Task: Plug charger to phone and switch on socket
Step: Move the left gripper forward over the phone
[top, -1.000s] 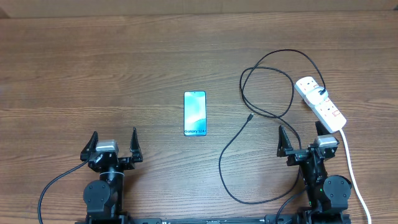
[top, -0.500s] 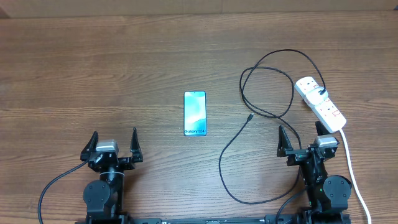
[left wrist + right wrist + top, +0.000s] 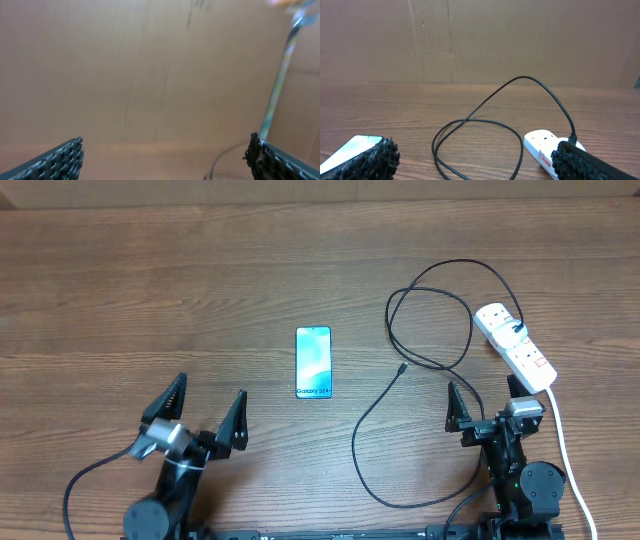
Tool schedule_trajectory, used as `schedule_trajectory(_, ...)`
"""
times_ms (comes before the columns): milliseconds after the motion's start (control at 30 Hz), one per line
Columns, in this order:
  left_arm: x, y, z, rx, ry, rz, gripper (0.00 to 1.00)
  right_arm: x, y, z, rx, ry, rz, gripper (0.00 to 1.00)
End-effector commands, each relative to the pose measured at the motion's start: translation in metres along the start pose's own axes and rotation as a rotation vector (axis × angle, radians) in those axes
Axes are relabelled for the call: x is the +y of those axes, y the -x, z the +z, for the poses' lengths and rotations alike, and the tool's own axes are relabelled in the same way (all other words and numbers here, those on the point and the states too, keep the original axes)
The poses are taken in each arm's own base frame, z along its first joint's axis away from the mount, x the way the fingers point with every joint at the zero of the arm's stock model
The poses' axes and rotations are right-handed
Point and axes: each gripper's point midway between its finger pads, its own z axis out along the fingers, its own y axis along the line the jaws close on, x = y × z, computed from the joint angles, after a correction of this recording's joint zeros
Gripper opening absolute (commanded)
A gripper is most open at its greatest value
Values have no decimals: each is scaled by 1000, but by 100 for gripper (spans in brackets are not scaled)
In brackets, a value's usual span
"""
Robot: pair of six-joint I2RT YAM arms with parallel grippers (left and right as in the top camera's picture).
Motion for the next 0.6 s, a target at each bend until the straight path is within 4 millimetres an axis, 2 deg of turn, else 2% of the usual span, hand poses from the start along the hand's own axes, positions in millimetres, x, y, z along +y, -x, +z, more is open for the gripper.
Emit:
schedule_trajectory(0, -11, 34, -1, -87, -28, -34, 99, 0, -2, 0, -4, -1, -4, 100)
schedule_trajectory(167, -25, 96, 1, -147, -5, 48, 100, 0, -2, 0, -4, -1, -4, 100)
schedule_trajectory(267, -21, 118, 13, -9, 85, 16, 100, 0, -2, 0, -4, -1, -4, 100)
schedule_trajectory(400, -18, 117, 38, 386, 159, -36, 100, 0, -2, 0, -4, -1, -4, 100)
schedule_trajectory(467, -29, 115, 52, 534, 88, -37, 100, 0, -2, 0, -4, -1, -5, 100)
schedule_trajectory(567, -52, 109, 69, 700, -47, -166, 100, 0, -2, 0, -4, -1, -4, 100)
